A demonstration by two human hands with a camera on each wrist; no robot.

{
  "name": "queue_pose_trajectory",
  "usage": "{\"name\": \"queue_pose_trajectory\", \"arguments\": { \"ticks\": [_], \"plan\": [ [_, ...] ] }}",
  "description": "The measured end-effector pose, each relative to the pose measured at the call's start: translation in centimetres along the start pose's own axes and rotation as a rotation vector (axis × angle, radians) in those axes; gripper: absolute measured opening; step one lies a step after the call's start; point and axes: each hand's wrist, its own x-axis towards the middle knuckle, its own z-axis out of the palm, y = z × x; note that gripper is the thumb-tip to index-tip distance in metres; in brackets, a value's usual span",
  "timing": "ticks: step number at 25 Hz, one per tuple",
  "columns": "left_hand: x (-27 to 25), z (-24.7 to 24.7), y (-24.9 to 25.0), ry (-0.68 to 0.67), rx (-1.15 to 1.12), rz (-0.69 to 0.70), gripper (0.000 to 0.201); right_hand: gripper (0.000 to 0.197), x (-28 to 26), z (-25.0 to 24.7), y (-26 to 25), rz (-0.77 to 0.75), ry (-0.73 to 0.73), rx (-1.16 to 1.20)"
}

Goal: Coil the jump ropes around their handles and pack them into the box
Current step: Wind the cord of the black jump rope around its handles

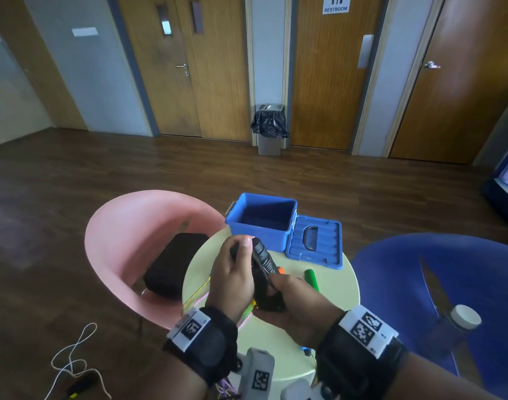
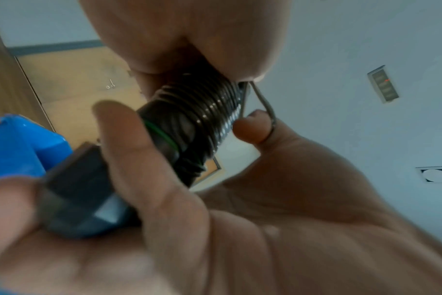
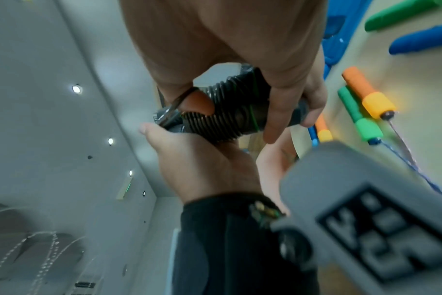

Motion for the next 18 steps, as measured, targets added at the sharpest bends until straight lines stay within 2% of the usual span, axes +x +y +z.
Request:
{"name": "queue_pose_trajectory", "arguments": {
  "ticks": [3, 6, 8, 10, 12, 14, 16, 18],
  "plan": [
    [1.7, -0.6, -0.9, 0.029, 0.062, -0.089, 0.056, 0.012, 0.3, 0.5, 1.1, 0.029, 0.04, -0.016],
    [2.2, -0.8, -0.6, 0.029, 0.091, -0.037, 0.062, 0.032, 0.6, 0.6, 1.6, 0.034, 0.029, 0.041],
    [2.4, -0.7, -0.5, -0.026, 0.024, -0.072, 0.063, 0.032, 0.6, 0.6, 1.4, 0.034, 0.011, 0.07],
    [2.5, -0.6, -0.4, -0.017, -0.109, -0.152, 0.051, 0.022, 0.6, 0.4, 0.9, 0.012, 0.013, 0.025],
    [2.4, -0.6, -0.1, -0.071, -0.261, -0.245, 0.038, 0.006, 0.8, 0.1, 0.4, -0.028, 0.041, -0.001],
    [1.6, -0.5, 0.5, -0.174, -0.396, -0.308, 0.022, 0.012, 0.9, -0.3, 0.1, -0.051, 0.053, 0.003],
    [1.2, -0.3, 0.6, -0.196, -0.421, -0.322, 0.011, 0.017, 1.1, -0.5, 0.2, -0.044, 0.079, 0.041],
    [1.5, -0.3, 0.2, -0.129, -0.373, -0.249, 0.012, 0.012, 0.8, -0.3, 0.5, 0.035, 0.07, 0.063]
  ]
}}
